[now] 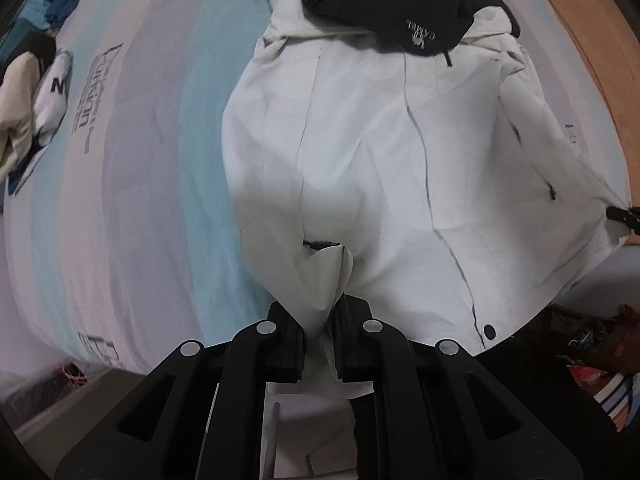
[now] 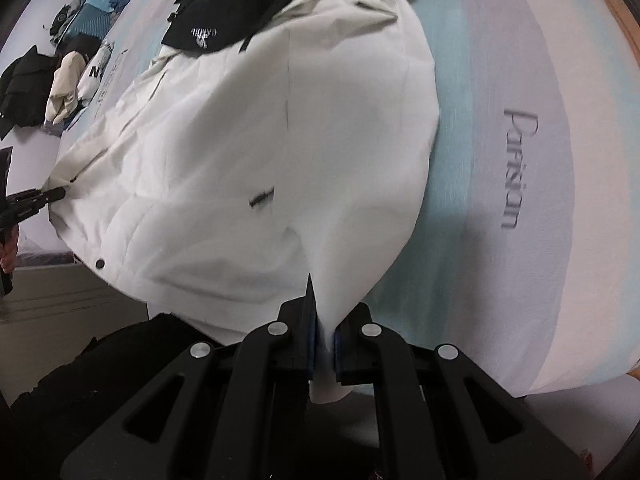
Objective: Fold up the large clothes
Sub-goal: 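Lift the hem with both grippers and fold it over toward the hood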
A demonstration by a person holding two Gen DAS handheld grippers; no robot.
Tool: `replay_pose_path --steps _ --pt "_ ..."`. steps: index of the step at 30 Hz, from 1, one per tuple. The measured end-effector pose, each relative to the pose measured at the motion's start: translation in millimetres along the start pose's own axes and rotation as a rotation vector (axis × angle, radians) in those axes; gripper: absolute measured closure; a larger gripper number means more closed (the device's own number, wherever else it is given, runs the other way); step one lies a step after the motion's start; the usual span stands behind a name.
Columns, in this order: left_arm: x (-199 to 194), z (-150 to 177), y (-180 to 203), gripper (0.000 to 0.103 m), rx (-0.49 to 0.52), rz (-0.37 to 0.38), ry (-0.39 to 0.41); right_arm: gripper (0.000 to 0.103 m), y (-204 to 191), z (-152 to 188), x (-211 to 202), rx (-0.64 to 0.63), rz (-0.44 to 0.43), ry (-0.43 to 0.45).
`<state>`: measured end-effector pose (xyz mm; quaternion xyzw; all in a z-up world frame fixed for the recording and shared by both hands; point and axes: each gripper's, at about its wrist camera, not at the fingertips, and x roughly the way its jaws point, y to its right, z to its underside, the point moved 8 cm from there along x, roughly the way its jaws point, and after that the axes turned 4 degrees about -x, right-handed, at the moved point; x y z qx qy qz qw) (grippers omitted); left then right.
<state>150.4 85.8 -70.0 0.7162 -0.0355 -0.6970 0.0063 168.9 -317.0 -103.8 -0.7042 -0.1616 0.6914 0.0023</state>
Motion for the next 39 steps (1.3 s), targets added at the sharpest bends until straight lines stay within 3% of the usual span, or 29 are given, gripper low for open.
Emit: replay_pose_path --steps 14,23,30,39 --pt "-31 -100 -21 0.094 0.01 0.123 0.069 0.099 4 -79 -38 0.039 0.087 0.055" --pt "-46 -159 -35 0.094 -0.001 0.103 0.104 0.099 22 -140 -62 0.053 0.09 0.126" --pt "-48 -210 -44 0.094 0.008 0.049 0.149 0.099 34 -203 -68 0.075 0.024 0.192" --pt "-33 -280 -52 0.095 -0.022 0.022 0.18 0.099 51 -290 -52 0.029 0.071 0.24"
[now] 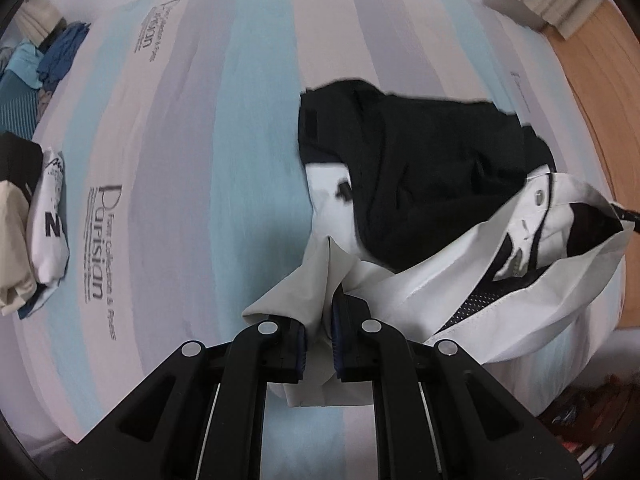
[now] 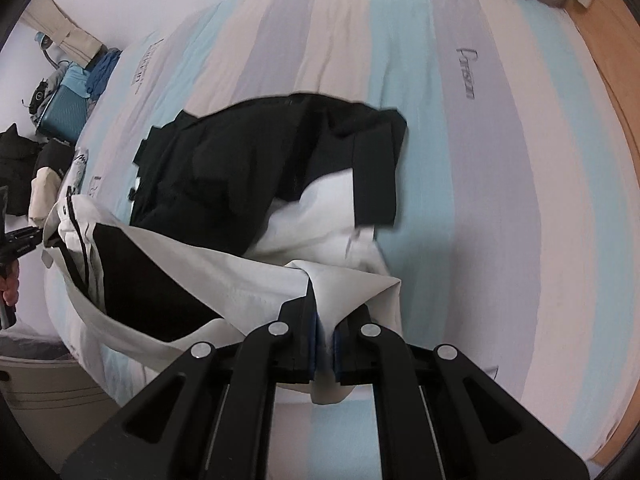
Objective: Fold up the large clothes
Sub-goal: 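Lift the hem with both grippers and fold it over toward the hood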
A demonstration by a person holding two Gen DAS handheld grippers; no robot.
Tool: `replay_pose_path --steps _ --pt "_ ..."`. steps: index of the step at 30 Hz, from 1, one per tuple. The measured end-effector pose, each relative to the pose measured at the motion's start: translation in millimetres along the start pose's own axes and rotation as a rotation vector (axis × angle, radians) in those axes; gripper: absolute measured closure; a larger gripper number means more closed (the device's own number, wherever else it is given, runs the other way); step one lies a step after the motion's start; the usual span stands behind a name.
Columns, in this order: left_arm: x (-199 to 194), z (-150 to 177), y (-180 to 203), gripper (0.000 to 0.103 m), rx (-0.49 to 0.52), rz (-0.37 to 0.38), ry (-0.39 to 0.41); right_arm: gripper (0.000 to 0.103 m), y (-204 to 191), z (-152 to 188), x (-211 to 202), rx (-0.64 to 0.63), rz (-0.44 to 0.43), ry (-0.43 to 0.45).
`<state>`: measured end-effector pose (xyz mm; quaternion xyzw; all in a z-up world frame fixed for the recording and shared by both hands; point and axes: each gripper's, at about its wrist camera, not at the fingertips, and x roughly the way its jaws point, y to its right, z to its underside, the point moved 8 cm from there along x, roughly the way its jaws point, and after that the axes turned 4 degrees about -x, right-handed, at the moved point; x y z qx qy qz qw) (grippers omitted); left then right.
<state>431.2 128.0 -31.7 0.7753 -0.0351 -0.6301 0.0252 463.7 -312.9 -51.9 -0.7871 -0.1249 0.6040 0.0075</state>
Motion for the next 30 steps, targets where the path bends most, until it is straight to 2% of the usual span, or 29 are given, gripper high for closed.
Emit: replay_pose_path --steps 8,18,30 --pt "-4 -71 13 0.095 0.039 0.002 0.042 0.099 16 -54 -1 -0.007 0.04 0.038" --pt "41 -147 18 0.095 0.025 0.033 0.003 0.099 40 -114 39 0.035 0.115 0.044" --pt "108 -180 -2 0.094 0.048 0.042 -0.014 0.099 62 -160 106 0.044 0.15 -0.006"
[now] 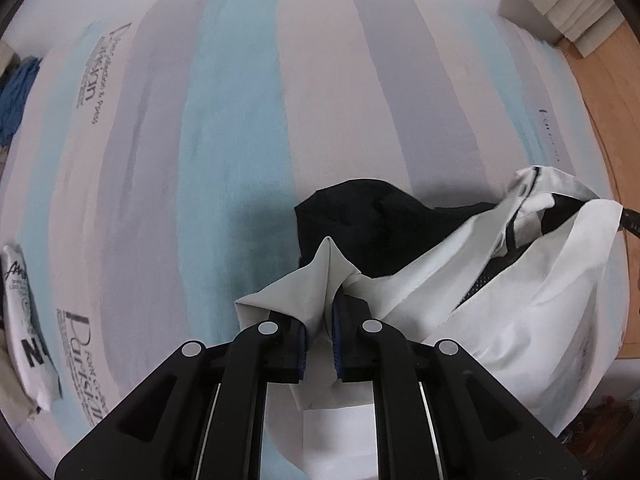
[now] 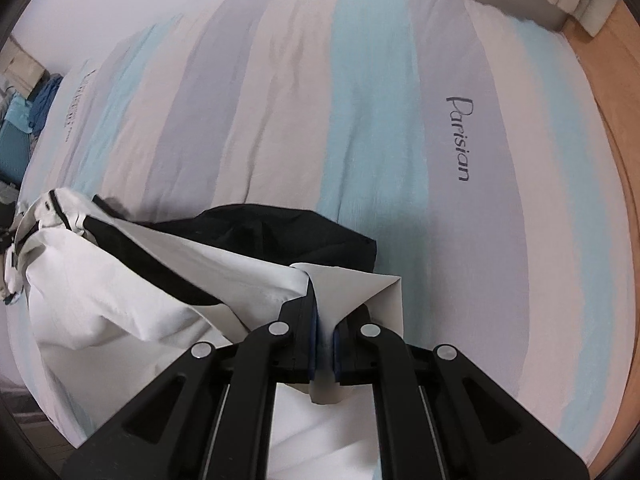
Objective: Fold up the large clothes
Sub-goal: 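Lift the hem with both grippers and fold it over toward the hood, then open both grippers to release the folded hem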
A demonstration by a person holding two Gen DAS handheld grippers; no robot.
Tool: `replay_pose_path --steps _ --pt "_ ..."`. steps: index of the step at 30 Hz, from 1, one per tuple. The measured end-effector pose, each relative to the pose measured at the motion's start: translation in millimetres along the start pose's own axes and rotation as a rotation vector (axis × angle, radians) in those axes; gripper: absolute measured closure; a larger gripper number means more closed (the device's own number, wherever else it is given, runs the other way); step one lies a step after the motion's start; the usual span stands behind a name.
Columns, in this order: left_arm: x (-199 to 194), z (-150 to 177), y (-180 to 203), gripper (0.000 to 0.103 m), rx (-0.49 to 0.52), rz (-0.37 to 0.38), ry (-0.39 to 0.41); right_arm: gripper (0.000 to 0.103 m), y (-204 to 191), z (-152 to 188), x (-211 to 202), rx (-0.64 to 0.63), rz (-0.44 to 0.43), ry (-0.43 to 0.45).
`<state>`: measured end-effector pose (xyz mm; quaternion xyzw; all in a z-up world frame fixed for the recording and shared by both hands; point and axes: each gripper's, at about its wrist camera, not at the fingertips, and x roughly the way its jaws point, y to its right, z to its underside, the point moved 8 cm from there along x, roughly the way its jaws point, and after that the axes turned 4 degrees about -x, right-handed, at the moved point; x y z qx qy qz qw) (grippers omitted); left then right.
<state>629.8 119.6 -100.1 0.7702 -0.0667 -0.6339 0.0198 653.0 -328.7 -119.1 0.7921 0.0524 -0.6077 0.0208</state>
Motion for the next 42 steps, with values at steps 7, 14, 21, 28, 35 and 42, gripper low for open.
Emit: replay_pose_path --steps 7,14,21,28,35,42 --pt "45 -5 -6 0.093 -0.004 0.002 -0.032 0.099 -1 -13 40 -0.02 0.019 -0.034" --pt "82 -11 -10 0.092 -0.001 0.01 -0.046 0.099 -2 -12 76 -0.024 0.03 -0.07" --pt "93 -7 -6 0.091 0.004 0.006 -0.03 0.099 -4 -11 86 -0.019 0.054 -0.07" --pt "85 0 -9 0.09 0.0 0.028 -0.003 0.097 -2 -11 82 -0.008 0.051 -0.064" --pt "56 3 -2 0.076 0.03 0.067 0.05 0.064 -5 -13 67 0.003 0.029 -0.033" --pt "26 10 5 0.045 0.015 0.145 0.088 0.037 -5 -17 38 0.004 0.02 0.053"
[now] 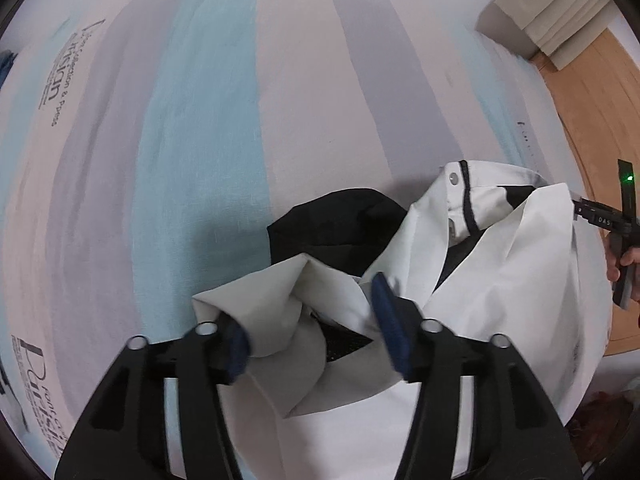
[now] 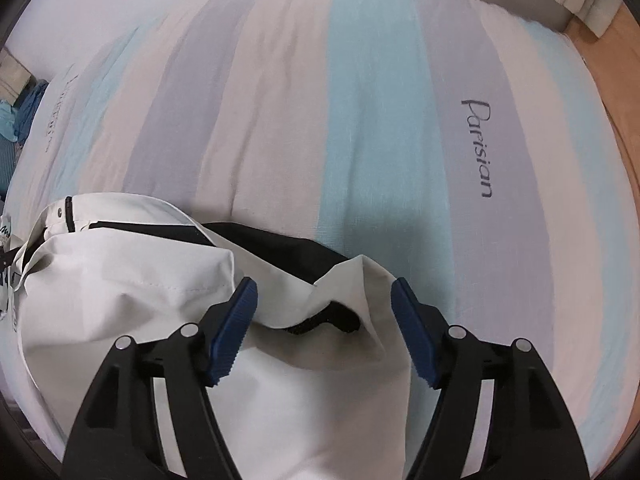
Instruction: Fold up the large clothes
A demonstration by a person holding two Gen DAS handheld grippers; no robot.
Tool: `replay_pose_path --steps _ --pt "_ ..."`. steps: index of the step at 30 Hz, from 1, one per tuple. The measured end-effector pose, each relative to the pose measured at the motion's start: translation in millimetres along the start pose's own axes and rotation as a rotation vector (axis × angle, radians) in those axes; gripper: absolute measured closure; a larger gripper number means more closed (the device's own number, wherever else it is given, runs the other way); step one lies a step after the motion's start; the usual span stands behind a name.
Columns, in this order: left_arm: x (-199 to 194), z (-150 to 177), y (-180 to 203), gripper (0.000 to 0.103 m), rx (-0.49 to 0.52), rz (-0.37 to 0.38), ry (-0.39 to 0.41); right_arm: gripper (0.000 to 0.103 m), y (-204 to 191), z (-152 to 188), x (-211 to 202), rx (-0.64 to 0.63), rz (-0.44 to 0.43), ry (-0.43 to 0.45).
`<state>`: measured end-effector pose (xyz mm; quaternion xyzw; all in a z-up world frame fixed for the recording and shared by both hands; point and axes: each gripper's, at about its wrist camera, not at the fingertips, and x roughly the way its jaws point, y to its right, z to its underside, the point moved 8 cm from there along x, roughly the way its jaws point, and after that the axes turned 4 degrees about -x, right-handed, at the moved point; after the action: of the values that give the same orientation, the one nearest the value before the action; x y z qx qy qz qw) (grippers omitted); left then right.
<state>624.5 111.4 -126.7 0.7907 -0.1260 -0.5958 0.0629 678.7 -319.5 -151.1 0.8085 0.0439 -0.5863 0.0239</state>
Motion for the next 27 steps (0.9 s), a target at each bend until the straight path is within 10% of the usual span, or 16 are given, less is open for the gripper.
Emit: replay_pose_path --steps 3,4,16,27 --pt "-7 -4 13 0.027 -0.026 0.038 0.015 0.036 -8 5 -7 -0.017 -0.014 0.004" --pt "-12 -6 15 0.007 -0.041 0.055 0.033 0.036 -12 8 -10 -0.024 -0.022 0.006" --pt "-50 -1 40 0.006 -0.051 -0.028 0.15 0.032 -38 38 -38 -0.078 -0.017 0.049" --pt "-48 32 165 0.006 -0.017 0.027 0.194 0.032 5 74 -38 -0.049 -0.002 0.014"
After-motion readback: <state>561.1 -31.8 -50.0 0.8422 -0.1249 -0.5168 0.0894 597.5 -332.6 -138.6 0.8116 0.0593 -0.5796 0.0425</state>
